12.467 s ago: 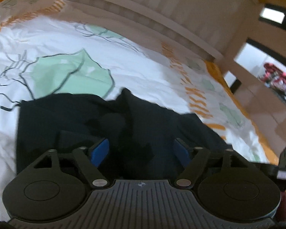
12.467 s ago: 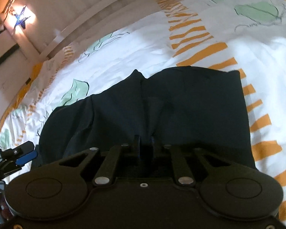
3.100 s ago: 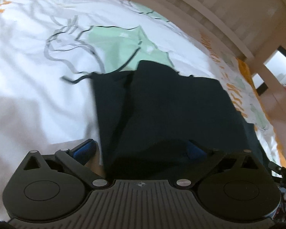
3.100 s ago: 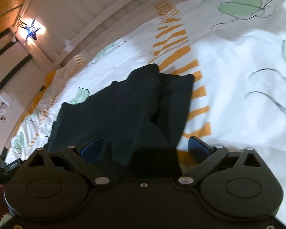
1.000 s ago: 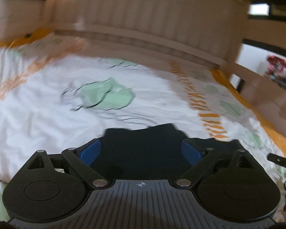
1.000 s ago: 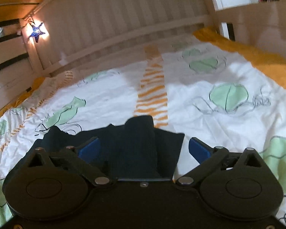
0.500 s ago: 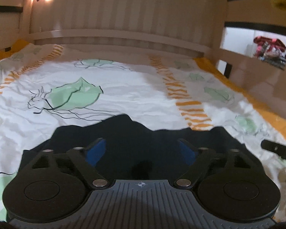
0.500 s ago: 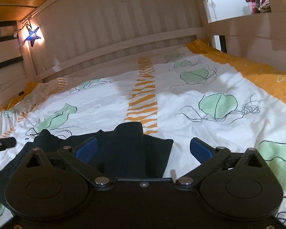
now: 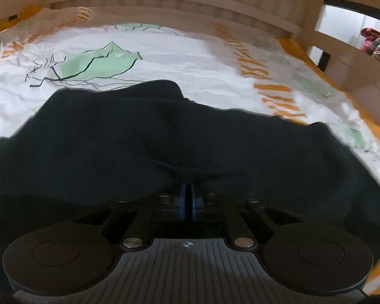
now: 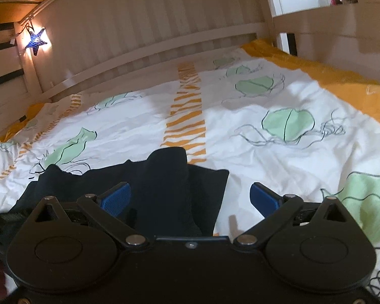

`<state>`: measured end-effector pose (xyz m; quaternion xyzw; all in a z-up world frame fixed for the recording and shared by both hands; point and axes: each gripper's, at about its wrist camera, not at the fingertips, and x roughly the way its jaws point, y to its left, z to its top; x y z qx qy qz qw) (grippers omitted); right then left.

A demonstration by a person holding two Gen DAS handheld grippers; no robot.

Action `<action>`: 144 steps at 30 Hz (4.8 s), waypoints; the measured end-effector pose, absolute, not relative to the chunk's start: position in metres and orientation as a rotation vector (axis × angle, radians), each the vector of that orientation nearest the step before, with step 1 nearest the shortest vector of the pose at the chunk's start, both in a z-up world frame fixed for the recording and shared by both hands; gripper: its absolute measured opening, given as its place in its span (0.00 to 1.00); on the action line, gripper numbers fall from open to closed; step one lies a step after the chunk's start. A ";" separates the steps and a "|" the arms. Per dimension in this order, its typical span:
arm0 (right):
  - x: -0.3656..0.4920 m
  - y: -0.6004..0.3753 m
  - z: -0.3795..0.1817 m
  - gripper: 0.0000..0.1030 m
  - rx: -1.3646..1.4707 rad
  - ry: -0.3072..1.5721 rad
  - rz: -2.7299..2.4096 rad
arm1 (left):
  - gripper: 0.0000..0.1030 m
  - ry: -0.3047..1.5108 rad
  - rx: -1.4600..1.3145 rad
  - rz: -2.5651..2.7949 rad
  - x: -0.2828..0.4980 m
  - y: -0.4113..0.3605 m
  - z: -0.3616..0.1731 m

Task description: Fold large clothes

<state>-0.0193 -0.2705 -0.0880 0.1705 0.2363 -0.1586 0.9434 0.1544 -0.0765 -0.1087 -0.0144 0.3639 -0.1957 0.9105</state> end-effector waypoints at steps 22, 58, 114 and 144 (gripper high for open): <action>0.036 -0.327 -0.148 0.73 0.954 0.734 -0.016 | 0.03 0.766 -0.042 -0.399 0.157 -0.075 -0.108; 0.015 -0.314 -0.124 0.24 0.836 0.639 0.040 | 0.03 0.764 0.007 -0.352 0.150 -0.078 -0.093; 0.169 -0.091 -0.068 0.23 0.705 0.880 0.391 | 0.04 0.597 -0.189 -0.313 0.031 0.064 -0.058; 0.134 -0.141 0.005 0.87 0.581 0.580 0.561 | 0.18 0.383 0.004 -0.449 0.022 0.013 -0.015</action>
